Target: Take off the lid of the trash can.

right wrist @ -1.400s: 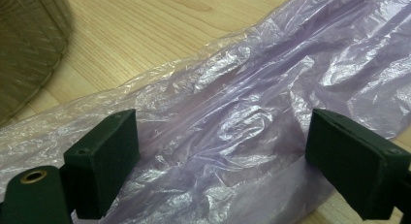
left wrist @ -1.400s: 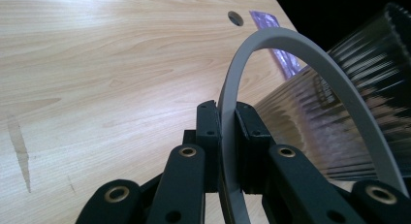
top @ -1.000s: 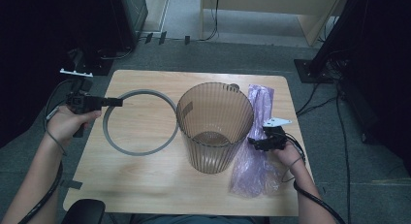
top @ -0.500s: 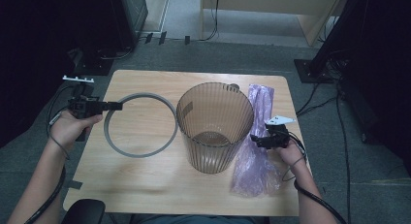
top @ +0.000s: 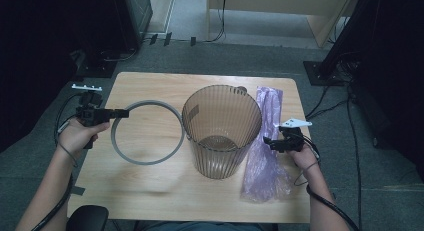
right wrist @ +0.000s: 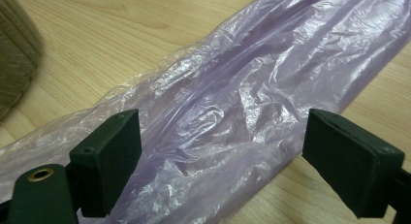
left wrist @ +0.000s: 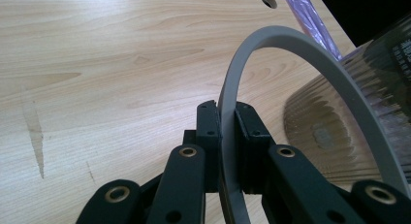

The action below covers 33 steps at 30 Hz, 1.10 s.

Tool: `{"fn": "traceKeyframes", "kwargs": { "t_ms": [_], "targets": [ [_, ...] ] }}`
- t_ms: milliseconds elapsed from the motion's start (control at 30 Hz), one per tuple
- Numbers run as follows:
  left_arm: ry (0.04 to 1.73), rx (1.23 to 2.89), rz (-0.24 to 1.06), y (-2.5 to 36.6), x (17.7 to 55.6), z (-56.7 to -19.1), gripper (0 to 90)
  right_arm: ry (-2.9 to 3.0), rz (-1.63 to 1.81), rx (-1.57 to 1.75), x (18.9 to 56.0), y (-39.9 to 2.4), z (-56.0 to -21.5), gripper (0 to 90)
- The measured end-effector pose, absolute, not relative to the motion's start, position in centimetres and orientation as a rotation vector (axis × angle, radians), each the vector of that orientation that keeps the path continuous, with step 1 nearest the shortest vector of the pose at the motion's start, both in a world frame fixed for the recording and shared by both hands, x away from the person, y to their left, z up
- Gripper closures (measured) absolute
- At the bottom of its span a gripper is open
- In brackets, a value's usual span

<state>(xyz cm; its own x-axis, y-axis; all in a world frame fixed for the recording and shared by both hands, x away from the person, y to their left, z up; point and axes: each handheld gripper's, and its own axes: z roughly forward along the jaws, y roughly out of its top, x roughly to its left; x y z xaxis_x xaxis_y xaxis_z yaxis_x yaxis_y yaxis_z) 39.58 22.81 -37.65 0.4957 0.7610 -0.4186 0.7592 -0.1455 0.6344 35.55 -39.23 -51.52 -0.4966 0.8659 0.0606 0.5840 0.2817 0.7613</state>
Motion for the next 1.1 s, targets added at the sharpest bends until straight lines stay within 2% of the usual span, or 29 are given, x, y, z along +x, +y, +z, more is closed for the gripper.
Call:
{"fn": "traceKeyframes", "kwargs": {
  "t_ms": [1100],
  "targets": [
    [1.353, 1.856, 0.022, 23.3, 41.8, -43.2, 82.5, 2.206, 0.994, 1.315, 35.8, -38.9, -52.4, 13.7]
  ]
}}
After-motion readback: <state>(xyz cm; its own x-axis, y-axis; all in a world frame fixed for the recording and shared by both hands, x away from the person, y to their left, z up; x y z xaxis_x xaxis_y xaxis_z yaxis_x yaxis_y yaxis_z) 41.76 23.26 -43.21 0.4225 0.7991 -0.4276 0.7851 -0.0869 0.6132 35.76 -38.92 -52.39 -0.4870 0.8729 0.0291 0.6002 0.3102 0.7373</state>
